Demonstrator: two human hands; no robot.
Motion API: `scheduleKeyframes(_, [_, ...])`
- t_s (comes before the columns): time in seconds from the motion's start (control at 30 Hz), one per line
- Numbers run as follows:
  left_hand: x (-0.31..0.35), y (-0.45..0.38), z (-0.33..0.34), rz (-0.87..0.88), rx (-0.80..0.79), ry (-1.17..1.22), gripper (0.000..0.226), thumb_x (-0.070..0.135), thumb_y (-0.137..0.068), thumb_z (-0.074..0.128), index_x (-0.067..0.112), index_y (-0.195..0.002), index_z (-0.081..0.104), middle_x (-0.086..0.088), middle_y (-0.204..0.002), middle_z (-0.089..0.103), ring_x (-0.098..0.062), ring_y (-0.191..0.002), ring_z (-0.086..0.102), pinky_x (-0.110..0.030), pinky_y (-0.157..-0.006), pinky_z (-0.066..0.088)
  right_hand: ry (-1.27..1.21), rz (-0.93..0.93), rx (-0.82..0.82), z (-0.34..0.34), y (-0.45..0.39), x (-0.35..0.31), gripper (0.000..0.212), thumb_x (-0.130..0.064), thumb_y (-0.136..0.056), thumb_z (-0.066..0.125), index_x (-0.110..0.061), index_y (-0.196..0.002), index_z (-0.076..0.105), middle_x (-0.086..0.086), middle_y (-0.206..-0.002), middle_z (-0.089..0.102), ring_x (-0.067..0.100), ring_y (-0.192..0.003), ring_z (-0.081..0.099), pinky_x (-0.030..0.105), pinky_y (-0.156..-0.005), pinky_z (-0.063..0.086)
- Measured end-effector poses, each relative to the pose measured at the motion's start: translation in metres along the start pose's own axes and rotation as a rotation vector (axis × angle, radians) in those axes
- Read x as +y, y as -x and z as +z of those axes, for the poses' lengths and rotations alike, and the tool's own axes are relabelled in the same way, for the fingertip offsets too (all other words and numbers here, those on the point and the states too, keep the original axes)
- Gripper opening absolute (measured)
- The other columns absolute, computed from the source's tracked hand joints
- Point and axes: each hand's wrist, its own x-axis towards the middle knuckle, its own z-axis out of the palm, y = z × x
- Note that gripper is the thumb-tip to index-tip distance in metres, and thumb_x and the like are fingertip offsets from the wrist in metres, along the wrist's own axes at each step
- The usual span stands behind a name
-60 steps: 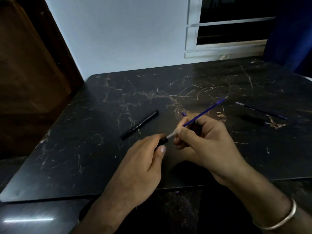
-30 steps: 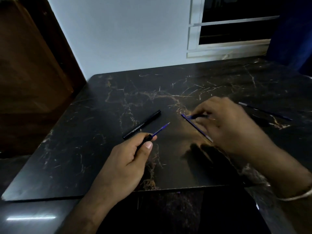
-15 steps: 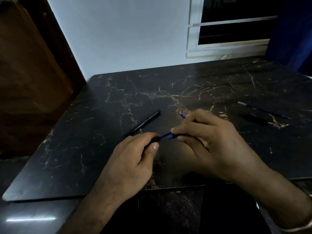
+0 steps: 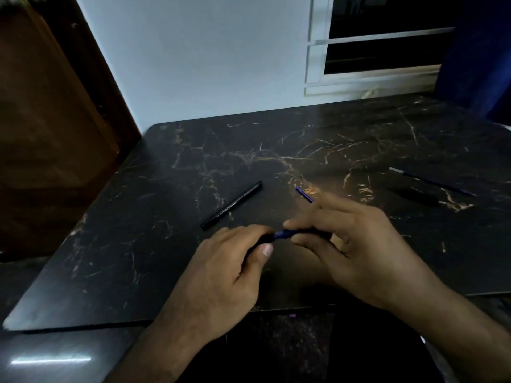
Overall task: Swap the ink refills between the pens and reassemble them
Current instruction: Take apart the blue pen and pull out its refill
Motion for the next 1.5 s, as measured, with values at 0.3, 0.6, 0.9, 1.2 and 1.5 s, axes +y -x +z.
scheduleKeyframes(0.3, [-0.005, -0.002, -0.003, -0.047, 0.014, 0.028, 0.028, 0.040, -0.095, 0.045, 0.037, -0.116, 0.063, 0.024, -0.097, 0.064, 0.002, -0.098, 0.057, -0.013, -0.079, 0.043, 0.017, 0.095, 0.042, -0.013, -0.002, 0.006, 0.019, -0.018, -0.084, 0.073, -0.024, -0.102, 0.077, -0.012, -0.093, 0.066, 0.004, -0.085, 0.066, 0.025, -0.071, 0.054])
scheduleKeyframes(0.6, [-0.005, -0.004, -0.004, -0.047, 0.001, 0.114, 0.021, 0.036, -0.097, 0.046, 0.035, -0.107, 0.065, 0.016, -0.089, 0.067, -0.004, -0.088, 0.062, -0.018, -0.072, 0.048, 0.071, 0.203, -0.013, -0.010, 0.001, 0.010, 0.049, -0.020, -0.081, 0.078, -0.035, -0.124, 0.061, -0.020, -0.092, 0.065, -0.003, -0.093, 0.059, 0.002, -0.077, 0.040])
scheduleKeyframes(0.9, [-0.002, -0.003, -0.004, -0.056, -0.033, 0.031, 0.031, 0.043, -0.094, 0.042, 0.035, -0.116, 0.063, 0.021, -0.093, 0.064, 0.001, -0.093, 0.057, -0.014, -0.075, 0.040, -0.083, 0.131, 0.085, -0.022, -0.001, 0.003, 0.016, -0.023, -0.078, 0.075, -0.022, -0.094, 0.076, -0.013, -0.091, 0.070, 0.008, -0.087, 0.068, 0.017, -0.073, 0.051])
scheduleKeyframes(1.2, [0.003, 0.000, -0.005, -0.041, -0.027, 0.028, 0.030, 0.042, -0.095, 0.042, 0.036, -0.115, 0.062, 0.019, -0.090, 0.063, -0.002, -0.092, 0.056, -0.019, -0.076, 0.044, -0.122, 0.152, 0.069, -0.015, -0.004, 0.003, 0.014, -0.021, -0.079, 0.077, -0.026, -0.092, 0.076, -0.014, -0.088, 0.071, 0.009, -0.085, 0.068, 0.020, -0.072, 0.052])
scheduleKeyframes(1.5, [-0.005, -0.003, -0.008, -0.085, 0.000, 0.079, 0.026, 0.040, -0.095, 0.045, 0.036, -0.112, 0.064, 0.026, -0.078, 0.058, 0.002, -0.080, 0.055, -0.011, -0.064, 0.035, -0.157, 0.229, 0.096, -0.038, 0.000, 0.012, 0.017, -0.028, -0.077, 0.074, -0.029, -0.094, 0.075, -0.012, -0.090, 0.073, 0.007, -0.090, 0.068, 0.024, -0.079, 0.053])
